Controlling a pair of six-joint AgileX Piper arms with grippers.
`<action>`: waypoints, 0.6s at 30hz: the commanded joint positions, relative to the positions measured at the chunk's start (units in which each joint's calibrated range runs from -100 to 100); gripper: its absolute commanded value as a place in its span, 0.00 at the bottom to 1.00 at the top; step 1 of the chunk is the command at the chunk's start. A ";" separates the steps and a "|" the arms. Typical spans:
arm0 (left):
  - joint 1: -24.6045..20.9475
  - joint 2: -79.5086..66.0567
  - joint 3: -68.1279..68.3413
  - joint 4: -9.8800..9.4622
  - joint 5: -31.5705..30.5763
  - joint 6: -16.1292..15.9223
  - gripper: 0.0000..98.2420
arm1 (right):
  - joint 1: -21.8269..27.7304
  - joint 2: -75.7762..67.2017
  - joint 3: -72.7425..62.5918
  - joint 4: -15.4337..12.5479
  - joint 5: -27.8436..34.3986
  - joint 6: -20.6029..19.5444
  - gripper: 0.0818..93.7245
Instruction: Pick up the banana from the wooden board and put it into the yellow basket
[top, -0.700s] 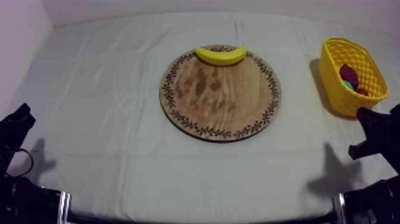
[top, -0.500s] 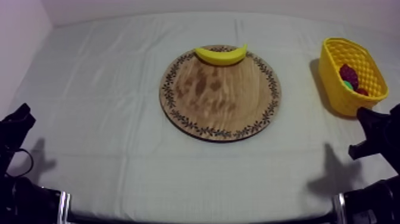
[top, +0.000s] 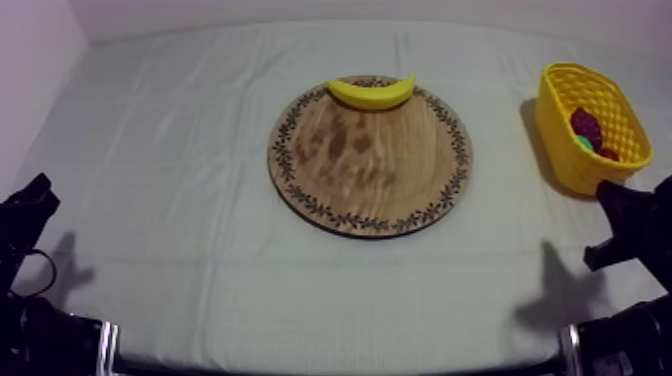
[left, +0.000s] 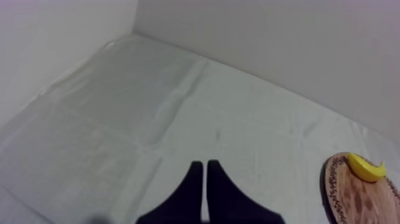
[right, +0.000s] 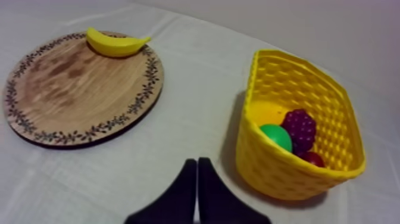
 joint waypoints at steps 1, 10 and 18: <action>-0.02 0.02 -0.02 -0.01 -0.01 0.01 0.00 | -1.71 -0.04 0.02 -0.03 0.03 -0.66 0.03; -0.02 0.02 -0.02 -0.01 -0.01 0.01 0.00 | -9.00 -0.04 0.02 -0.07 0.03 3.93 0.02; -0.02 0.02 -0.02 -0.01 -0.01 0.01 0.00 | -11.62 0.04 -0.47 -0.06 0.63 4.81 0.01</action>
